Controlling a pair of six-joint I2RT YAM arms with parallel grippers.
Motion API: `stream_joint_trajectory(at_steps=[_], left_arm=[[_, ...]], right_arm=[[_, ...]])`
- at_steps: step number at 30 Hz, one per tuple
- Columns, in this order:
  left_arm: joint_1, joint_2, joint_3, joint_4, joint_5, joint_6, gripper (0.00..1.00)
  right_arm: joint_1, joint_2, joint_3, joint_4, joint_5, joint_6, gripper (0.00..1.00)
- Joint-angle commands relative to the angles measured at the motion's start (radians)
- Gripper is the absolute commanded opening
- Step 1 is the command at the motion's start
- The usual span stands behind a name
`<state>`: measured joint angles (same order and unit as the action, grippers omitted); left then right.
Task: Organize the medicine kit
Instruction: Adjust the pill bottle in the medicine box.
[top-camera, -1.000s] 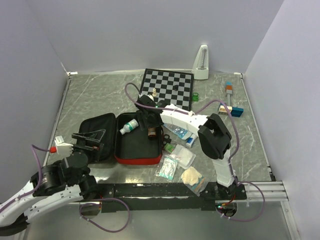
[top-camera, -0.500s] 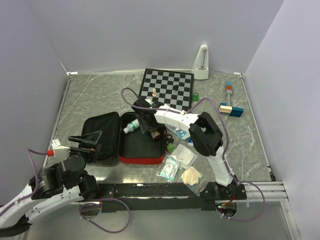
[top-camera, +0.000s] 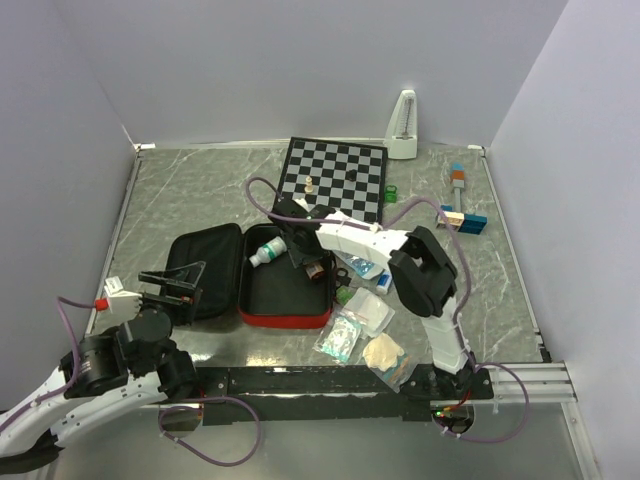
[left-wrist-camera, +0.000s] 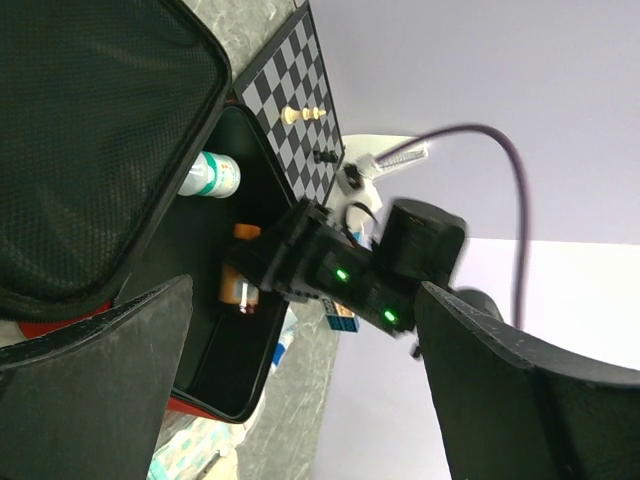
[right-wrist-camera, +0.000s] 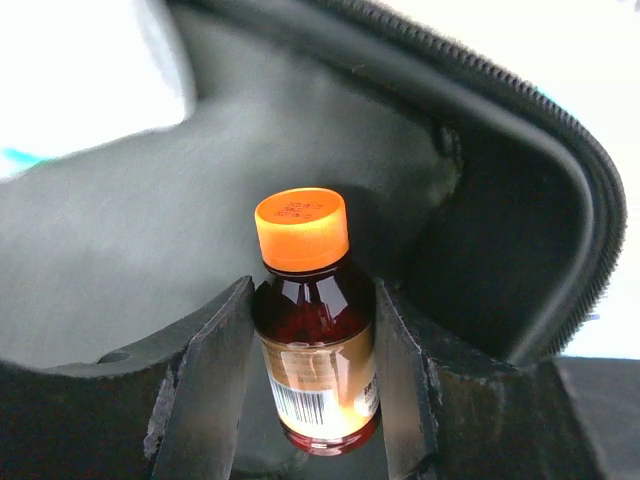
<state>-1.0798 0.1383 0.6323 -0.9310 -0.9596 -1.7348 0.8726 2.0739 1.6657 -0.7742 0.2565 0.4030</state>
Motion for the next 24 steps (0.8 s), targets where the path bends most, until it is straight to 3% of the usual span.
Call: stream_joint_trajectory(at_steps=[1, 9, 13, 24], left_arm=[[-0.003, 0.021, 0.012, 0.032, -0.018, 0.034, 0.96], [-0.003, 0.050, -0.005, 0.078, -0.007, 0.058, 0.96], [-0.003, 0.063, 0.004, 0.063, -0.005, 0.054, 0.96], [-0.003, 0.014, 0.009, -0.006, 0.002, 0.018, 0.96]], right_arm=[[0.049, -0.221, -0.096, 0.106, -0.043, -0.211, 0.29], [0.146, -0.203, -0.141, 0.159, -0.220, -0.439, 0.27], [0.193, -0.141, -0.159, 0.205, -0.189, -0.506, 0.27], [0.183, -0.029, -0.112, 0.360, -0.135, -0.610, 0.31]])
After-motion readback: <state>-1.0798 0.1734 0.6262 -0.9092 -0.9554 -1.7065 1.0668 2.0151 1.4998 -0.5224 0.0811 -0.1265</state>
